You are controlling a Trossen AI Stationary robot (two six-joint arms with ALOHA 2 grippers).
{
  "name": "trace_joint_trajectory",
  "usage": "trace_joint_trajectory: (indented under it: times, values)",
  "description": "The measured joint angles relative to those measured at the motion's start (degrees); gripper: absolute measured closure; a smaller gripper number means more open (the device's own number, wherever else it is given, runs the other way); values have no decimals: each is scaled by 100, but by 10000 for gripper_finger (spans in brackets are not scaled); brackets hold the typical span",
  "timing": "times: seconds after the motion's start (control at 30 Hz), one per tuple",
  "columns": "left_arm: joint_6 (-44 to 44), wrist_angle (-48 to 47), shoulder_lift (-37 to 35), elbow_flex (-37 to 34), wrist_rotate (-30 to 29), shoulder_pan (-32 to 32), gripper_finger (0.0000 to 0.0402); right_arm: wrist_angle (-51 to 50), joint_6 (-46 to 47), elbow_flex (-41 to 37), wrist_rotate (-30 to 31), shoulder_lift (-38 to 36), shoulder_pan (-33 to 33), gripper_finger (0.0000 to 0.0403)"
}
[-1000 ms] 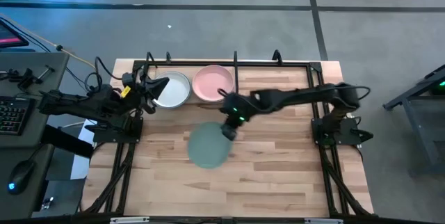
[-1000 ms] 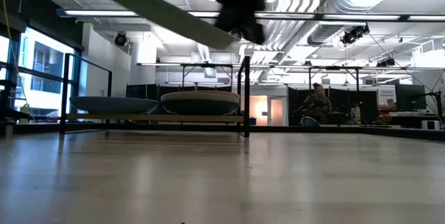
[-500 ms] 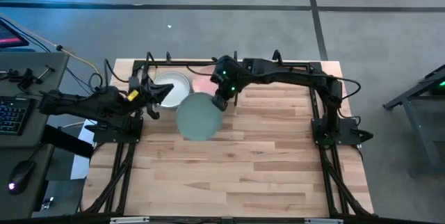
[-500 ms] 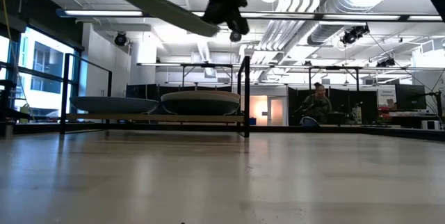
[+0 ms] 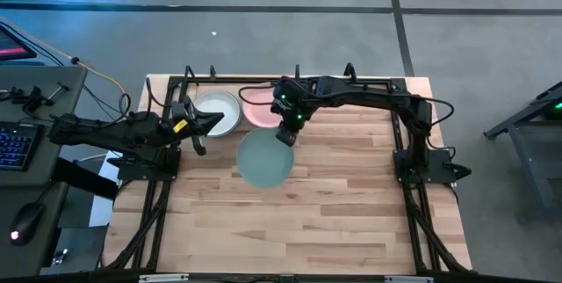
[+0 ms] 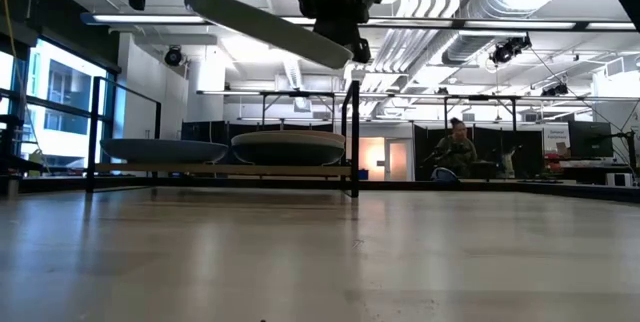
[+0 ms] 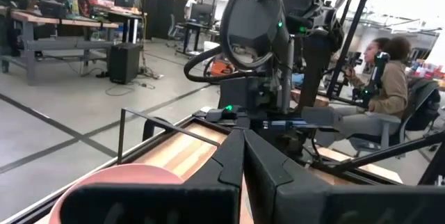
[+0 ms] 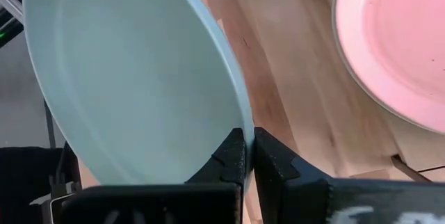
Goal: Place and stack plates onto a shelf
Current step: Stack the light green plate on top of the white plate
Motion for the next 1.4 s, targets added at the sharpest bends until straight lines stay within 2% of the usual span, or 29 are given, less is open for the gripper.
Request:
trace_joint_trajectory:
  times: [0.37,0.67,0.9,1.03,1.17,1.4]
  values:
    - [-109,22,0,1,-60,0,401,171,274,-2,17,-2,3,403]
    - [-84,834,-146,7,25,0,402,1809,1366,0,374,206,9,403]
    - [-58,852,-249,7,27,0,401,2713,1927,7,348,721,-32,403]
    - [-60,855,-249,7,30,0,401,3639,2268,12,500,892,-84,403]
    - [-164,891,-249,7,16,0,401,4341,2657,28,1153,1233,-368,403]
    - [-214,943,-247,7,-1,0,402,4963,3389,20,1216,1760,-773,403]
